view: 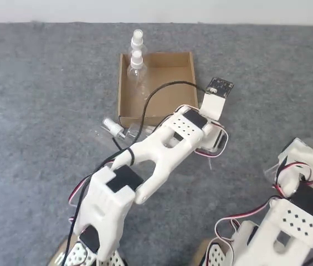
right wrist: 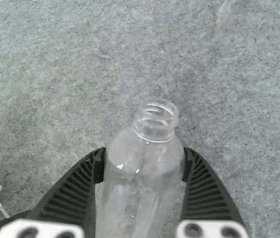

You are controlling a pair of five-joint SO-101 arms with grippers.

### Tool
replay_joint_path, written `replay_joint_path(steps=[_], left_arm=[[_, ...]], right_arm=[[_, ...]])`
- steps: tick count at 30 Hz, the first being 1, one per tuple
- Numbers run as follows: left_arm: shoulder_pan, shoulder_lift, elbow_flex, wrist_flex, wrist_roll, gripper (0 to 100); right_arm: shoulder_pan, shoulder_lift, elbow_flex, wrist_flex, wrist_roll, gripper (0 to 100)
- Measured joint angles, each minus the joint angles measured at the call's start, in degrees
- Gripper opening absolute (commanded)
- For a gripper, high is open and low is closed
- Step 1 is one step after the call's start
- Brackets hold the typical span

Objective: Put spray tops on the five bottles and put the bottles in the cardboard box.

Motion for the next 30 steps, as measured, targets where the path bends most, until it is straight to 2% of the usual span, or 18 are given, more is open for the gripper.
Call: replay_joint_path(steps=[17, 25, 30], left_arm=[[-0.44, 11.43, -17.67, 15.91, 0.18, 10], [-0.44, 20.75, -32.62, 25.49, 0.18, 10], [-0.35, 27.87, -45.54, 33.49, 0.35, 1]], right_arm=[[0.00, 0.00, 0.00, 0.00, 0.00, 7.3], [0.00, 0.00, 0.00, 0.00, 0.00, 7.3], [0.00, 0.00, 0.00, 0.00, 0.00, 7.3]])
